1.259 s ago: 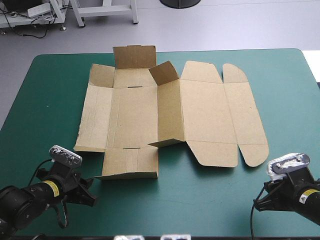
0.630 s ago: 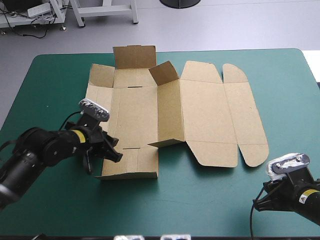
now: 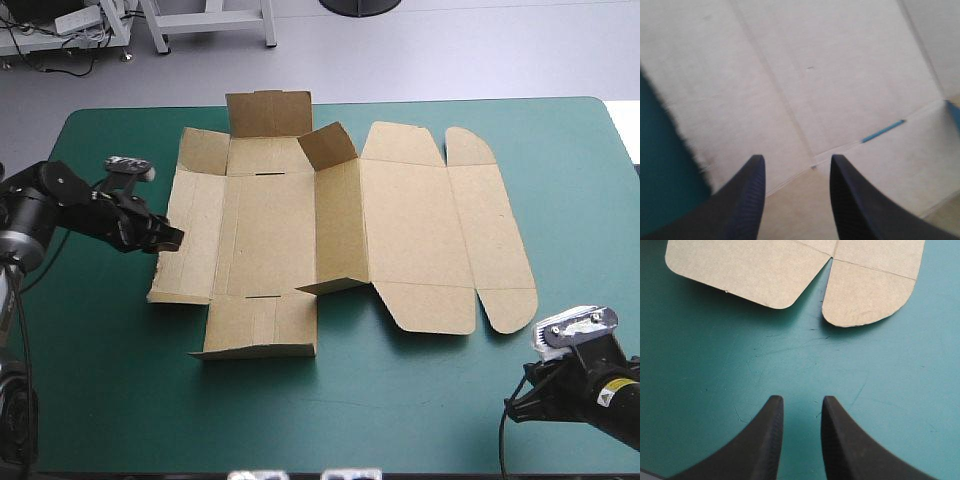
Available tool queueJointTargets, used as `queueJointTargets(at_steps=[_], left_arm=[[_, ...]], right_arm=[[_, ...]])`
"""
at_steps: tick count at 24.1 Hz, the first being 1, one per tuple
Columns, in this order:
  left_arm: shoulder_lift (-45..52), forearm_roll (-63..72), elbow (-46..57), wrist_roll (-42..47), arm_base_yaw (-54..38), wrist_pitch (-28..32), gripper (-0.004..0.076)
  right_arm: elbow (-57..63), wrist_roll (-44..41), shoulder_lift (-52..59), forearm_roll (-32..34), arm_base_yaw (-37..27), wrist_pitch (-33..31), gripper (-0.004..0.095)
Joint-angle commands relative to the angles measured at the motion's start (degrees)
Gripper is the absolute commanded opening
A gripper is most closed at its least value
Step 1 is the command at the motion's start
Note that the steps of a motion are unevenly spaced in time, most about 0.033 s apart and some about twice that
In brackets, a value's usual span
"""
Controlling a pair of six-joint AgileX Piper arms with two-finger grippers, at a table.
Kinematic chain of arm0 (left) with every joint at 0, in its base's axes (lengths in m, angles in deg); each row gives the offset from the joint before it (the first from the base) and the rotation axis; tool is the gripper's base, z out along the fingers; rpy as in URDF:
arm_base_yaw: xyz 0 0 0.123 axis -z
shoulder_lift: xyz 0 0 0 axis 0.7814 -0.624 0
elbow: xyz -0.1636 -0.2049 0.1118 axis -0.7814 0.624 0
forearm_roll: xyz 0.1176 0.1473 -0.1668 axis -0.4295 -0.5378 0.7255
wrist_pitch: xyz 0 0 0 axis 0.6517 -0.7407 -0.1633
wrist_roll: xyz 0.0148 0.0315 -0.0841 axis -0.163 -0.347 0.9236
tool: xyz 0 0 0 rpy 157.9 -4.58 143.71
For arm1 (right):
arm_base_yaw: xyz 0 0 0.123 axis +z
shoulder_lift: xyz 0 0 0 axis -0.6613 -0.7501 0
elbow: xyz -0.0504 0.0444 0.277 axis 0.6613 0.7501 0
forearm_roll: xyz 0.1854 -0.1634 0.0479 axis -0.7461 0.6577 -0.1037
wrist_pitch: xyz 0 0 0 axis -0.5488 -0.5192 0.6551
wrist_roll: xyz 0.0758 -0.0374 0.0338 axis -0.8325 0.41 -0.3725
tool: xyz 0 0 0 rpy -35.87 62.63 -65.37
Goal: Fold the box
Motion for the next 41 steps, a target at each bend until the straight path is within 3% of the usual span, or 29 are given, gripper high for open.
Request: queueJointTargets(at_steps=[1,5,13,17,32,41], left_arm=[[1.05,-2.77,-1.87,2.88,-5.26,2.83,0.0298],[-1.77,1.06,-3.43,1.14,-10.37,2.13,0.0298],[-15.2,13.0,-13.11,-4.64,-15.46,-8.3,0.0298],[-21.77,15.87,-17.56,-4.87,-15.72,-8.3,0.0298],[-23.22,21.55,-5.31,-7.26,-10.94,-8.42,0.0269],[-23.42,25.75,-4.65,-8.57,-5.38,-8.31,0.0269]], right_arm=[[-1.88,1.4,-0.55,-0.71,0.11,3.29,0.0245],[-1.88,1.56,-0.55,-0.71,0.11,3.6,0.0245],[-1.88,1.56,-0.55,-0.71,0.11,3.14,0.0245],[-1.88,1.72,-0.55,-0.71,0.11,2.11,0.0245],[-1.88,2.16,-0.55,-0.6,0.11,2.28,0.0245],[-1.88,2.16,-0.55,-0.6,0.11,2.28,0.0245]])
